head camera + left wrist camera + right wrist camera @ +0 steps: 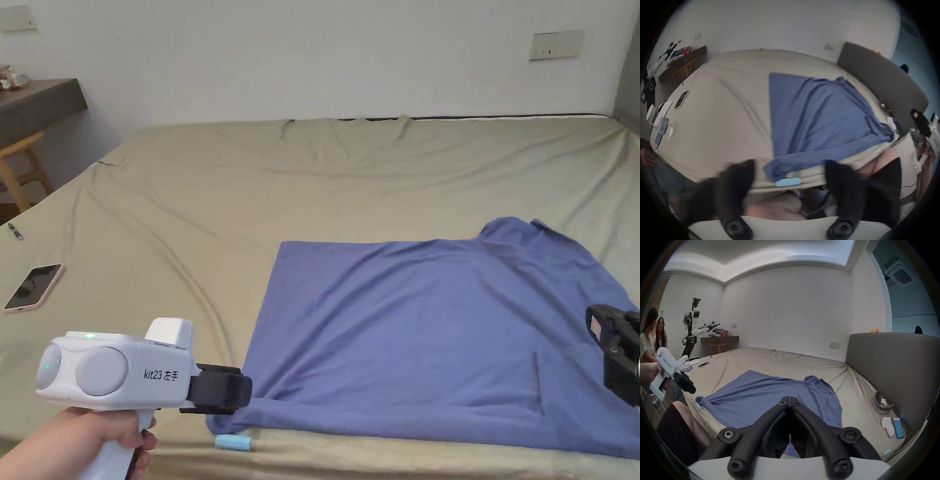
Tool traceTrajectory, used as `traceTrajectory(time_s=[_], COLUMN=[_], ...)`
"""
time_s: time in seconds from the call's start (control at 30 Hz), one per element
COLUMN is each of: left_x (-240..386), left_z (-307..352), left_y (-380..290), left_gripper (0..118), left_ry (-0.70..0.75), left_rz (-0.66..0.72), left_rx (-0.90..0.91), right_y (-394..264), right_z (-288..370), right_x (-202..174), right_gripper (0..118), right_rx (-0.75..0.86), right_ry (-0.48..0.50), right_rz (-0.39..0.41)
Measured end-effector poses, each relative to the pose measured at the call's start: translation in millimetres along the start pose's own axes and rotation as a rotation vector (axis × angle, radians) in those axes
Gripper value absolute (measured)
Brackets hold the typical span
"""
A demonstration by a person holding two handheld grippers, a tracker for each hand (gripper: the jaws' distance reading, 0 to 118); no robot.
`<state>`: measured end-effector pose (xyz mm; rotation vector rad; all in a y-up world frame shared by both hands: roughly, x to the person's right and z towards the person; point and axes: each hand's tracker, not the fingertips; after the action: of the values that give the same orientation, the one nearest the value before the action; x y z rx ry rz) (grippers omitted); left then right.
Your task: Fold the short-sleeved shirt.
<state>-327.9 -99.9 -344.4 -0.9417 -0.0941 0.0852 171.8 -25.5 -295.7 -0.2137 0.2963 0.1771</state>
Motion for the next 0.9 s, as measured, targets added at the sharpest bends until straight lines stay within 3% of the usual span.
traceTrajectory(time_s=[0.03, 0.07, 0.13, 0.27, 0.3, 0.37, 0.4, 0.63, 0.73, 0.8, 0.83, 0.87, 0.9], left_x=[-4, -6, -6, -4, -1, 4, 6, 9, 7, 9, 9, 11, 12], left_z=[-7, -12, -23, -49, -54, -62, -63, -42, -26, -16, -11, -8, -5], left_y=[-1, -1, -3, -9, -12, -17, -21, -23, -23, -22, -21, -20, -19], left_gripper=[105, 106, 93, 84, 74, 10, 0, 0, 0, 0, 0, 0, 0], left_ry=[0.039, 0.047, 0.054, 0.015, 0.015, -0.006, -0.002, 0.01, -0.004, 0.001, -0.006, -0.009, -0.008], left_rz=[-0.01, -0.032, -0.038, -0.016, -0.017, -0.015, -0.014, -0.019, -0.01, -0.013, -0.018, -0.02, -0.02], left_rx=[0.007, 0.013, -0.002, -0.084, -0.094, -0.12, -0.116, -0.033, 0.031, 0.067, 0.08, 0.096, 0.108], right_y=[0, 0, 0, -4, -4, -2, -1, -1, -2, -6, -8, -14, -19], right_z=[-1, -3, -7, -17, -18, -18, -18, -20, -20, -21, -23, -25, -26], right_x=[-1, -2, -4, -7, -8, -12, -12, -4, 18, 46, 62, 78, 94], right_gripper=[0, 0, 0, 0, 0, 0, 0, 0, 0, 2, 20, 47, 47], right_rx=[0.0, -0.001, -0.005, -0.041, -0.04, -0.045, -0.046, -0.091, -0.1, -0.179, -0.214, -0.305, -0.316], right_ry=[0.009, 0.018, 0.036, 0.061, 0.062, 0.07, 0.067, 0.064, 0.062, 0.066, 0.056, 0.064, 0.012], right_rz=[0.003, 0.007, 0.024, 0.028, 0.031, 0.035, 0.037, 0.004, -0.015, -0.108, -0.104, -0.108, -0.089])
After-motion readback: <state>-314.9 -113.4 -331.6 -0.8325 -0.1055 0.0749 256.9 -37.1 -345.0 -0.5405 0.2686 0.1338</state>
